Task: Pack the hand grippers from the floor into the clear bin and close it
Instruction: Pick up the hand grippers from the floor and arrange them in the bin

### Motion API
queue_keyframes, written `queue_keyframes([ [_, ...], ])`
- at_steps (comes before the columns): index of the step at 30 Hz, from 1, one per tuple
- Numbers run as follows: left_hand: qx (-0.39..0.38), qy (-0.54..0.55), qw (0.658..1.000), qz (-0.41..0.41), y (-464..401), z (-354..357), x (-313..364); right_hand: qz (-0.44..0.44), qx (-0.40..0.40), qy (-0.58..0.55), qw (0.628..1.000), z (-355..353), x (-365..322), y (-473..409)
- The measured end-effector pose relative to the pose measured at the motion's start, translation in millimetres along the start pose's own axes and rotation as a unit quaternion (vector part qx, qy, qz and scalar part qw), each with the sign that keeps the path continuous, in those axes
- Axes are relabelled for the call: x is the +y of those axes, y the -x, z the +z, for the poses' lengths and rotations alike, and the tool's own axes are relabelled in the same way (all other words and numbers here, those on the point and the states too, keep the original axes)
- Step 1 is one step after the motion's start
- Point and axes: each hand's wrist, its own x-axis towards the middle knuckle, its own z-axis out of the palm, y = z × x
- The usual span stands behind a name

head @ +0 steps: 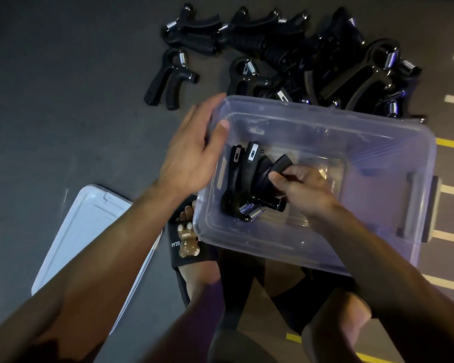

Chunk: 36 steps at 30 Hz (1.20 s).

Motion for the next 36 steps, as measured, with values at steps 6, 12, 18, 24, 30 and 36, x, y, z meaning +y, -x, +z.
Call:
queue_keyframes([
  [6,-0.018,0.049,0.998,-0.036,1.0,-0.2,0.2,0.027,-0.031,0.011,0.999,11.7,-3.5,-12.5],
  [12,-0.027,0.062,0.997,-0.048,-0.2,0.5,-2.2,0.039,-0.039,0.021,0.998,16.4,6.7,-21.2],
  [18,-0.028,0.075,0.996,-0.035,-1.4,1.6,-3.5,-0.008,-0.019,0.204,0.979,22.8,-2.7,-22.7],
  [24,-0.021,0.081,0.995,-0.046,-0.8,4.2,-5.7,-0.011,-0.028,0.288,0.957,22.2,-8.0,-21.8],
  [30,-0.022,0.076,0.996,-0.048,0.3,4.4,-7.0,-0.031,-0.044,0.306,0.95,21.1,-9.6,-19.3],
  [36,0.032,0.209,0.968,-0.133,-21.6,-0.2,-15.7,-0.04,-0.045,0.292,0.955,18.5,-8.5,-19.8],
])
